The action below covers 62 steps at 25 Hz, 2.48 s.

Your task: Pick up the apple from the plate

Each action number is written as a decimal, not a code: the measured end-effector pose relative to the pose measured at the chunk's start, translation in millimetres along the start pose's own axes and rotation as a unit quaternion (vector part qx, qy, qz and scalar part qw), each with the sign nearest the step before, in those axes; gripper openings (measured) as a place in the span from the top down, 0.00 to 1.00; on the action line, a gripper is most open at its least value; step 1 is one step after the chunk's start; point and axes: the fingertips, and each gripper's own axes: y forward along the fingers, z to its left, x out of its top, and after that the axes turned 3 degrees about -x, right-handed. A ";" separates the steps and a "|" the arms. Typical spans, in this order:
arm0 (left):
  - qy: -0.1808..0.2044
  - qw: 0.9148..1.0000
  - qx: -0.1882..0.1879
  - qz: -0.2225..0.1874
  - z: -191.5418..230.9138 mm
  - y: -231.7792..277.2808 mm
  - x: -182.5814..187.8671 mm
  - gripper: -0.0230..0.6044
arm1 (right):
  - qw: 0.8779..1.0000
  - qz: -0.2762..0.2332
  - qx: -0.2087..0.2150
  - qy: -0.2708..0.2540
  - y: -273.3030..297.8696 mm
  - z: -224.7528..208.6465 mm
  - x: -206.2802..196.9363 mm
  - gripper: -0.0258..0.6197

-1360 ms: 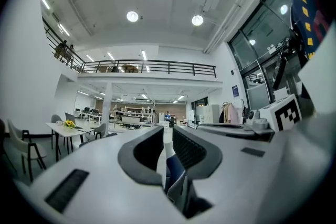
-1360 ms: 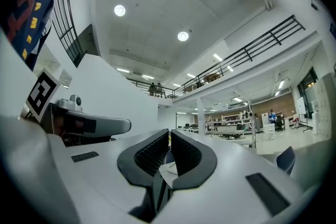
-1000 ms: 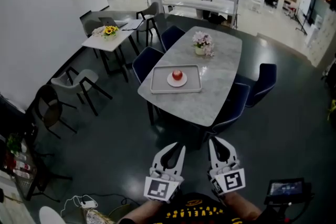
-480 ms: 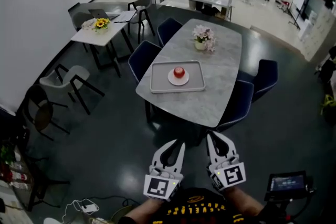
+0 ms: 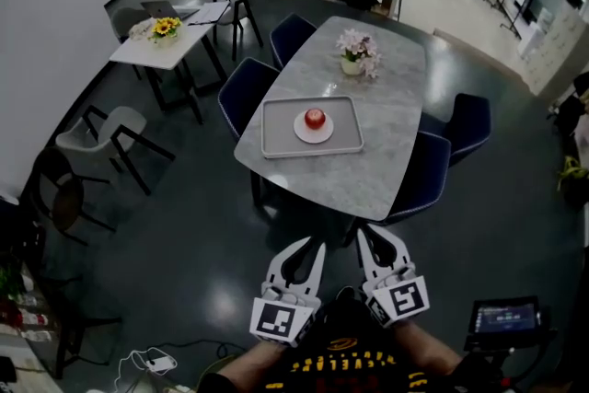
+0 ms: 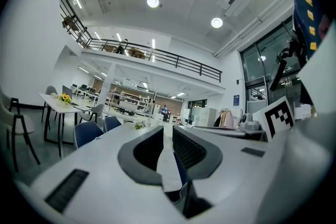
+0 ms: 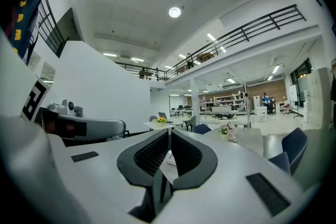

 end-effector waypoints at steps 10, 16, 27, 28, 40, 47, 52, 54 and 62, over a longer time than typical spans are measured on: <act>-0.002 0.998 0.059 0.036 46.1 64.7 4.2 0.87 | 0.998 -0.017 0.037 0.039 69.5 -40.7 3.5 0.95; -0.002 0.997 0.071 0.037 49.4 119.8 0.5 0.88 | 0.996 -0.017 0.073 0.048 106.8 -78.9 5.1 0.95; -0.024 0.993 0.108 0.037 66.3 174.3 -0.1 0.88 | 0.990 0.004 0.132 0.054 149.7 -114.3 4.4 0.95; -0.024 0.993 0.111 0.039 68.2 177.9 -0.5 0.88 | 0.989 0.006 0.134 0.056 153.3 -117.8 3.5 0.95; -0.039 0.992 0.108 0.057 114.4 216.8 -11.7 0.87 | 0.990 0.031 0.111 0.082 200.8 -149.7 -19.9 0.95; -0.056 0.993 0.064 0.080 163.7 241.2 -14.2 0.87 | 0.995 0.041 0.053 0.072 241.5 -156.5 -18.1 0.95; -0.064 0.994 0.022 0.091 200.3 255.6 -5.9 0.87 | 0.996 0.046 0.012 0.072 276.1 -149.9 -17.4 0.89; -0.069 0.993 0.007 0.095 214.8 258.2 -4.1 0.87 | 0.996 0.052 -0.001 0.072 288.9 -142.7 -19.4 0.88; -0.087 0.987 -0.040 0.129 264.6 255.5 -16.4 0.87 | 0.991 0.084 -0.062 0.090 318.8 -124.7 -43.0 0.88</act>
